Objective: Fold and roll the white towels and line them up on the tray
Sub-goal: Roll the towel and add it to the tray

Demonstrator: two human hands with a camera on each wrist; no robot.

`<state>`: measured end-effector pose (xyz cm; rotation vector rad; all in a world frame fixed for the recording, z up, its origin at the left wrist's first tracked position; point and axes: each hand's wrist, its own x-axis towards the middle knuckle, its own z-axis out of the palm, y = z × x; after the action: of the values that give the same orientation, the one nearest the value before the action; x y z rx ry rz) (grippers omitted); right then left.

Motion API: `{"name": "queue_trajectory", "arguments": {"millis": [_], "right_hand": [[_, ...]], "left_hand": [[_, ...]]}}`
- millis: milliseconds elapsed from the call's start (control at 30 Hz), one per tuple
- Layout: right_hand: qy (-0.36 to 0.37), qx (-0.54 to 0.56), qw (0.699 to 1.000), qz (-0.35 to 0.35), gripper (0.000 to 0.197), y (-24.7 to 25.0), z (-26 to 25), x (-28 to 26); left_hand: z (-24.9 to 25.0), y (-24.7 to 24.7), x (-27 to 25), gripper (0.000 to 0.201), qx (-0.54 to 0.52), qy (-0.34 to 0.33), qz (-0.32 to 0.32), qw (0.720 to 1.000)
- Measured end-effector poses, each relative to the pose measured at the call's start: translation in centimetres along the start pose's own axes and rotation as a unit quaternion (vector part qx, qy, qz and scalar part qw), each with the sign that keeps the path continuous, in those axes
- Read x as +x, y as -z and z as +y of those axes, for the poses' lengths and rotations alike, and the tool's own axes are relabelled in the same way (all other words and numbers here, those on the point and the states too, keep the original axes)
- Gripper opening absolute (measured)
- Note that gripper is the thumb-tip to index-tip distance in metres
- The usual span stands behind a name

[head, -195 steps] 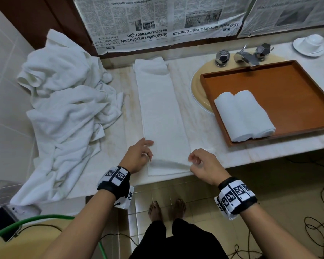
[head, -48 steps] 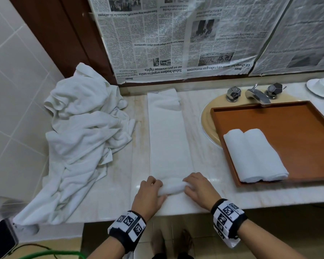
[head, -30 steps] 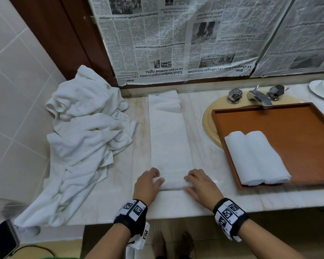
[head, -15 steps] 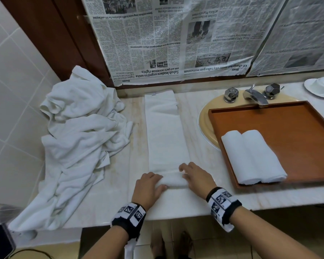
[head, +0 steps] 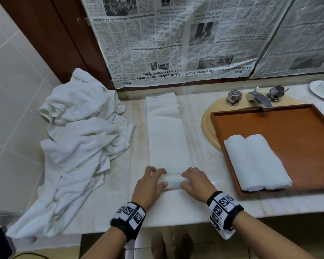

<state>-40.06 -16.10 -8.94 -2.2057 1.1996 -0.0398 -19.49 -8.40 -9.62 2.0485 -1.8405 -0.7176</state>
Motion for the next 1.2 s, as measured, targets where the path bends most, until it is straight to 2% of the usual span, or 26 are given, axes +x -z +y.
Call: {"name": "queue_trajectory", "arguments": {"millis": [67,133,200,400,433,500,567,733,900,1033,1200], "right_hand": [[-0.010,0.029,1.000,0.005,0.079,-0.1,0.2,0.3],[-0.022,0.019,0.999,-0.015,0.069,0.2,0.3,0.7],[-0.027,-0.008,0.999,-0.032,0.049,0.6,0.2,1.1],[-0.006,0.018,1.000,0.019,0.030,0.1,0.5,0.7],[-0.007,0.030,0.999,0.028,0.028,0.1,0.5,0.6],[-0.011,0.045,0.998,0.038,0.025,0.3,0.6,0.7],[-0.002,0.036,0.999,0.033,0.022,0.3,0.8,0.9],[-0.001,0.038,0.998,0.047,0.017,-0.5,0.6,1.2],[-0.020,0.051,0.998,0.034,0.015,-0.4,0.9,1.6],[-0.037,0.056,0.997,0.041,0.017,-0.4,0.7,1.4],[-0.064,0.069,0.993,0.066,0.013,-0.8,0.3,0.7]], "left_hand": [[0.1,-0.1,0.1,0.037,0.062,-0.020,0.004,0.998],[0.3,-0.2,0.2,0.059,0.096,-0.023,-0.016,0.995],[0.1,-0.2,0.3,0.076,0.110,-0.016,-0.034,0.993],[-0.6,-0.4,0.7,0.096,0.108,0.003,-0.045,0.993],[-0.9,-0.6,0.7,0.095,0.098,-0.006,-0.034,0.995],[-1.5,-1.0,0.8,0.081,0.056,-0.033,-0.007,0.998],[-1.7,-1.3,0.5,0.075,0.055,-0.047,-0.010,0.997],[-1.3,-1.3,0.1,0.088,0.078,-0.026,-0.019,0.996],[-1.5,-1.6,0.0,0.064,0.063,-0.085,0.024,0.994],[-1.4,-1.7,-0.1,0.072,0.099,-0.066,0.005,0.993],[-1.2,-1.6,-0.4,0.074,0.130,-0.039,0.027,0.990]]}}
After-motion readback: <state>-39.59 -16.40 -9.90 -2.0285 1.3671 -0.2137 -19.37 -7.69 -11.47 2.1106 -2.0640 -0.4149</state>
